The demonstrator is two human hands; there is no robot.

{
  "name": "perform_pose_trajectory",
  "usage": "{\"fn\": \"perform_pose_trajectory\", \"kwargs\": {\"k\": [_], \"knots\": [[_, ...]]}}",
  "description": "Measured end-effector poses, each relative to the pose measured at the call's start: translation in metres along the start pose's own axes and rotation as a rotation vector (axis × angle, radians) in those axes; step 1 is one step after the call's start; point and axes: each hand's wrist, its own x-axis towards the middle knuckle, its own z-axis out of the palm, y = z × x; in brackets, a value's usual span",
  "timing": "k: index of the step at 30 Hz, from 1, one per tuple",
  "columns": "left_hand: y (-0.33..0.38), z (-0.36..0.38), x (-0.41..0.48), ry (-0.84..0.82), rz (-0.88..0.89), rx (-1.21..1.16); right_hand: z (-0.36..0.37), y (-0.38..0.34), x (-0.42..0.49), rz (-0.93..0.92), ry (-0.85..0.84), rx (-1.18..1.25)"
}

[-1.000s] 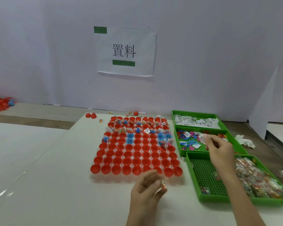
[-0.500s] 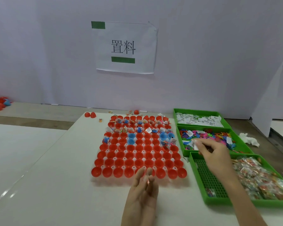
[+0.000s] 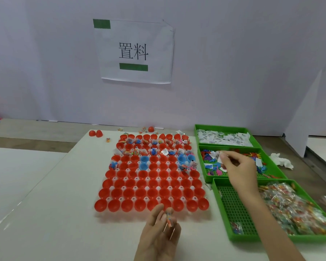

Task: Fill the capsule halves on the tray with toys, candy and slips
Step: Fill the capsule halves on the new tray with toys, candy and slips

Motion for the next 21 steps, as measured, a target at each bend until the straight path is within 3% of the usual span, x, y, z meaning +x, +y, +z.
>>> {"fn": "perform_pose_trajectory", "kwargs": {"k": [6, 9, 11, 17, 21], "knots": [[-0.001, 0.004, 0.002, -0.025, -0.030, 0.088, 0.021, -0.007, 0.094, 0.027, 0.198, 0.028], [-0.002, 0.004, 0.000, -0.045, -0.016, 0.090, 0.028, 0.011, 0.131, 0.223, 0.015, -0.140], [-0.001, 0.002, -0.002, -0.052, 0.005, 0.083, 0.025, 0.021, 0.141, 0.289, -0.016, -0.146], [-0.001, 0.000, -0.004, -0.091, 0.053, 0.152, 0.013, 0.002, 0.116, 0.095, 0.050, -0.033], [-0.001, -0.002, -0.004, -0.117, 0.094, 0.242, 0.002, -0.026, 0.057, 0.018, -0.134, 0.203]]}}
